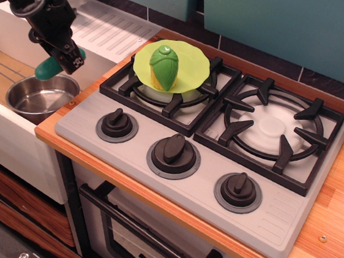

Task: Put corncob on plate and cucumber in pot or pan in sink

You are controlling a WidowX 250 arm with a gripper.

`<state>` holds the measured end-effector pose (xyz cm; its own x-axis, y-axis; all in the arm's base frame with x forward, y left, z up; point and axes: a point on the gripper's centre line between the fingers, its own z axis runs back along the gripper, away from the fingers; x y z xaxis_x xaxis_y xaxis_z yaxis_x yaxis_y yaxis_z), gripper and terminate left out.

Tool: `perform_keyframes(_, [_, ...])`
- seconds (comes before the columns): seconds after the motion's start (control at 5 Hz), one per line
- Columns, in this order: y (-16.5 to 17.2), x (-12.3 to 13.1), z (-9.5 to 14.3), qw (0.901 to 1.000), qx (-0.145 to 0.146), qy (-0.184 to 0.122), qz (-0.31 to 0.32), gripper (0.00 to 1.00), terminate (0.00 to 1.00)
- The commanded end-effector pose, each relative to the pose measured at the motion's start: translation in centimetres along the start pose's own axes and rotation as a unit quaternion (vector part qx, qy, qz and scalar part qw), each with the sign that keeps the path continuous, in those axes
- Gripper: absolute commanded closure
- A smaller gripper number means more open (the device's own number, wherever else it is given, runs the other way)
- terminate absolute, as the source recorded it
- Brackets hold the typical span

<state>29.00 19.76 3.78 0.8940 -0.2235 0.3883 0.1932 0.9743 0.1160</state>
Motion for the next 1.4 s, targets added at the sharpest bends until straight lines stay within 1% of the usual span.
perform_keyframes(0.0, [3.7,0.6,1.2,0.9995,0.026,-0.004,-0.015,1.00,0.00])
perform_keyframes(0.2, [4.1,0.2,1.3,0.9995,0.028,-0.002,-0.014,1.00,0.00])
perform_keyframes(0.4, [3.9,0.0,1.2,0.9995,0.026,0.000,-0.016,0.00,0.00])
perform_keyframes(0.8, [2.8,0.6,1.6,0.9996,0.026,0.006,-0.003,0.00,0.00])
perform_keyframes(1.0, [2.2,0.8,2.3,0.9995,0.027,0.013,-0.002,0.00,0.00])
perform_keyframes(1.2, [1.4,1.3,4.3,0.9991,0.025,0.033,0.001,0.00,1.00])
